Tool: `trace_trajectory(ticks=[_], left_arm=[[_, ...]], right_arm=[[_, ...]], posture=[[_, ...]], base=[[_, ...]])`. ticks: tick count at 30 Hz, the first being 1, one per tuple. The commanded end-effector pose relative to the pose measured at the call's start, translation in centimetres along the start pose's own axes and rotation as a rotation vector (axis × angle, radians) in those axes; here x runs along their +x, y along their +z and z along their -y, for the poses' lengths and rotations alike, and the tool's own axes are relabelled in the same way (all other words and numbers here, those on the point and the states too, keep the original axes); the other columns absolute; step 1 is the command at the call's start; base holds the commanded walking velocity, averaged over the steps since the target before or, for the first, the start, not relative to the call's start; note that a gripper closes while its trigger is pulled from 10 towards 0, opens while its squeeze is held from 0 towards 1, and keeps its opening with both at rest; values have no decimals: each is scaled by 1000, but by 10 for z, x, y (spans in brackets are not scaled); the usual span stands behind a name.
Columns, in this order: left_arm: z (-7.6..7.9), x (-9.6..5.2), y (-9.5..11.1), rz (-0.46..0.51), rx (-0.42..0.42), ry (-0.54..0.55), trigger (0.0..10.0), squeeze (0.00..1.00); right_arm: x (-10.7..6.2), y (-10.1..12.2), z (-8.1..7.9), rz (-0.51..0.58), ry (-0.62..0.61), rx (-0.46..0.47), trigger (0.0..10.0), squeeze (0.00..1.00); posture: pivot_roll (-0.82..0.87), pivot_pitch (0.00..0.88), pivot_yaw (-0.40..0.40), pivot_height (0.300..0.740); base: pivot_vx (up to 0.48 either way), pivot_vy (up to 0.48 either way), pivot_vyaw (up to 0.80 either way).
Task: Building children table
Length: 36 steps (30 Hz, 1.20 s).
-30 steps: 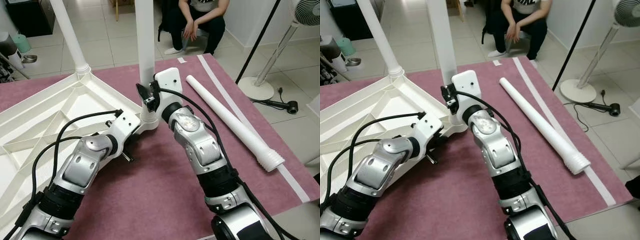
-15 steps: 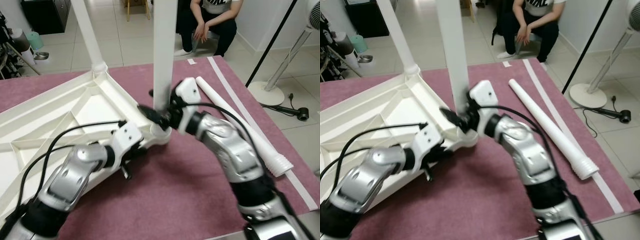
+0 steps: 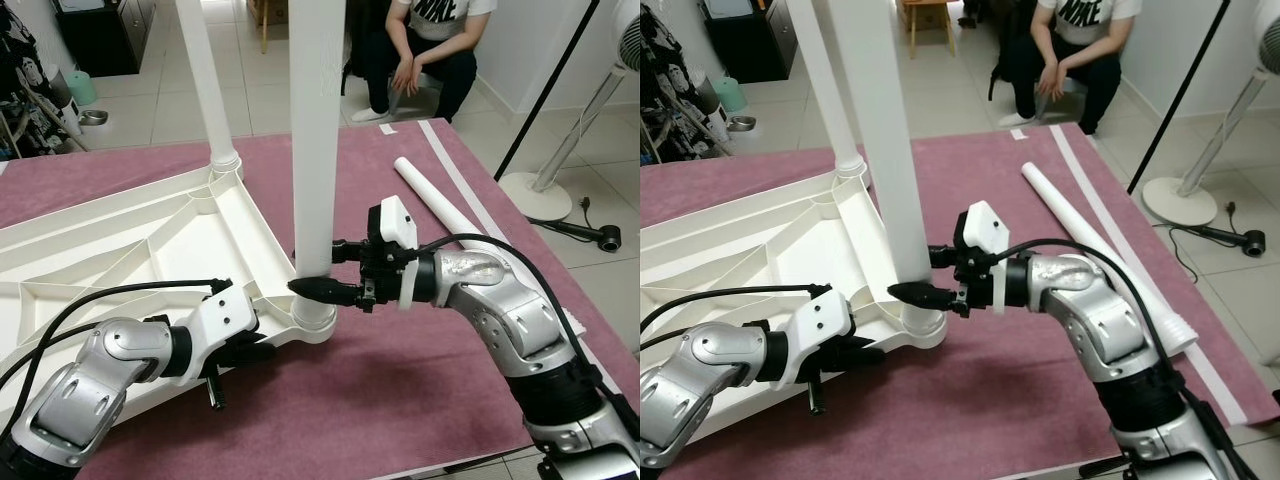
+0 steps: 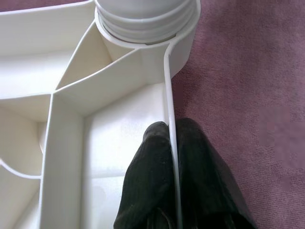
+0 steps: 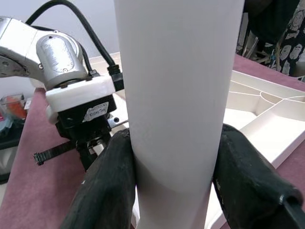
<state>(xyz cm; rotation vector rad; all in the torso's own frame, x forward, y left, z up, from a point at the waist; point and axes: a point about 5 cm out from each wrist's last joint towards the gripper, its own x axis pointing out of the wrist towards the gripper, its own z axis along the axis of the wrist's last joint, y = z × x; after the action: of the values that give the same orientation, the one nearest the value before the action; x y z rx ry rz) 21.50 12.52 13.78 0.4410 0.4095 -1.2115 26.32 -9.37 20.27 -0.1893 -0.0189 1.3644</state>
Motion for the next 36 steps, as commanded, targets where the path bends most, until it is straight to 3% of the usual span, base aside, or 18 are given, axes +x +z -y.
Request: trace_trajectory(ticks=[1,7,8,10,11,14,15,17,22,23,24,27,28,31,32,33,34,36], left_arm=[[-6,-7,30,125,137,50,0,0],[-13,1,36,145,126,116,0,0],[-20,8,41,150,120,168,0,0],[-20,8,41,150,120,168,0,0],[-29,16,47,151,97,234,0,0],[-29,16,47,151,97,234,0,0],[-39,27,56,154,65,304,0,0],[-46,38,66,161,37,359,0,0],[-49,51,79,175,28,390,0,0],[-50,52,81,180,30,390,0,0],[-50,51,81,180,33,390,0,0],[-49,49,79,176,38,387,0,0],[-48,46,76,174,46,377,0,0],[-44,43,72,173,64,348,0,0],[-44,44,72,171,64,346,0,0],[-44,44,72,171,64,346,0,0],[-37,38,71,178,95,289,0,0],[-31,33,68,182,117,243,0,0]], right_arm=[[7,1,0,14,1,15,0,0],[18,-8,15,-12,-208,29,0,0],[24,-15,27,-45,-385,43,0,0],[24,-15,27,-45,-385,43,0,0],[29,-23,36,-92,-555,37,0,0],[29,-23,36,-92,-555,37,0,0],[34,-30,45,-135,-770,34,0,0],[39,-33,49,-149,-927,48,0,0],[48,-34,49,-134,-1037,92,0,0],[51,-32,48,-111,-1025,110,2118,0],[53,-29,47,-91,-1004,111,10000,0],[53,-26,46,-58,-971,103,10000,0],[53,-21,45,-8,-916,109,10000,1000],[53,-10,42,91,-809,112,10000,1000],[54,-9,42,101,-808,109,10000,659],[54,-9,42,101,-808,109,10000,659],[51,1,31,141,-632,97,10000,0],[46,5,22,152,-504,83,10000,0]], posture=[[102,0,36,740],[102,0,38,740],[100,0,38,740],[100,0,38,740],[96,0,43,740],[96,0,43,740],[89,0,49,740],[88,0,53,740],[89,0,51,740],[88,0,51,740],[88,0,51,740],[88,0,51,740],[86,0,51,740],[89,0,49,740],[89,0,49,740],[89,0,49,740],[89,0,49,740],[89,0,49,740]], base=[[0,0,0],[0,0,0],[0,0,0],[0,0,0],[0,0,0],[0,0,0],[0,0,0],[0,0,0],[0,0,0],[0,0,0],[0,0,0],[0,0,0],[0,0,0],[0,0,0],[0,0,0],[0,0,0],[0,0,0],[0,0,0]])
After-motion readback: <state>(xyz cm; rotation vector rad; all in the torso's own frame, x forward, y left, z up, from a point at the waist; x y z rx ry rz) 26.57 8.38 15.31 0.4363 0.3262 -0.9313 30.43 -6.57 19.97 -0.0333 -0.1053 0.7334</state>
